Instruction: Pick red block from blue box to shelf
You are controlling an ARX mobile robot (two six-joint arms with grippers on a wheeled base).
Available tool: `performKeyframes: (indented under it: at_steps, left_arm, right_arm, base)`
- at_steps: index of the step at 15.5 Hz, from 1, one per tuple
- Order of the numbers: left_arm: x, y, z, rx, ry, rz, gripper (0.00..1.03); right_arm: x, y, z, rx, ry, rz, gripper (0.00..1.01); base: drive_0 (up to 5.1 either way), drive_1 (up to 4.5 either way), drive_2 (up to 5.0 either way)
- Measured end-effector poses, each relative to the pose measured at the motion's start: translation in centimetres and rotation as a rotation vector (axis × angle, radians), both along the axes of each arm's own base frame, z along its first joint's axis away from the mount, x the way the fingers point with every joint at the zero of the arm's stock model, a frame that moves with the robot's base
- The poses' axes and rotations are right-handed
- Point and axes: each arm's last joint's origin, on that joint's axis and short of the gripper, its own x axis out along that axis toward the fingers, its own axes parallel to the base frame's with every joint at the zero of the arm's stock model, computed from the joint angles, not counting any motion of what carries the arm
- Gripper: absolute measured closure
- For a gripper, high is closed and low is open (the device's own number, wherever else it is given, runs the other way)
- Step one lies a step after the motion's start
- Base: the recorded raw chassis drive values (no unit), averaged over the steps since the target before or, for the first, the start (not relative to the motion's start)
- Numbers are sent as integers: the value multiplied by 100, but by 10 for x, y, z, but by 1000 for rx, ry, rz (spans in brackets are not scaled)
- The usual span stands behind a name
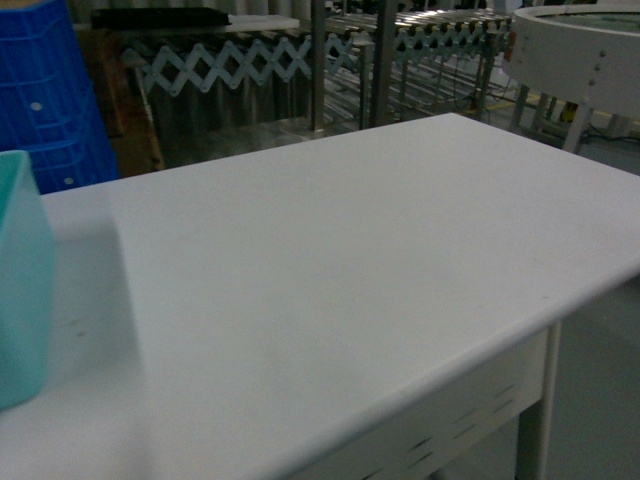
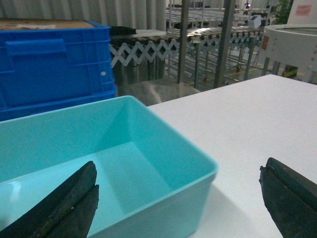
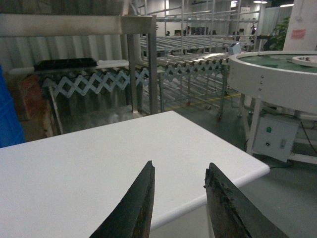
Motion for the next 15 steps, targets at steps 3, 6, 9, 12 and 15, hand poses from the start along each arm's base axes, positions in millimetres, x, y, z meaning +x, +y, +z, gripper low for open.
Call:
performKeyframes:
  at_steps: [3, 6, 9, 12, 15]
  left_arm:
    - [0, 0, 0, 0, 1, 0, 5]
    - [0, 0, 0, 0, -1, 1, 5]
    - [0, 0, 0, 0, 0, 0, 5]
    - [0, 0, 0, 0, -2, 1, 5]
    - [0, 0, 0, 0, -5, 0, 5]
  right_arm:
    - [0, 0, 0, 0, 3, 0, 75]
    - [0, 0, 0, 0, 4, 0, 75]
    - [0, 0, 0, 0, 2, 0, 75]
    - [0, 0, 0, 0, 4, 0, 75]
    - [0, 0, 0, 0, 3, 0, 75]
  base:
    - [280, -353, -353]
    - [271, -355, -355]
    - [307, -311, -438]
    - [261, -268, -515]
    - [91, -172, -355]
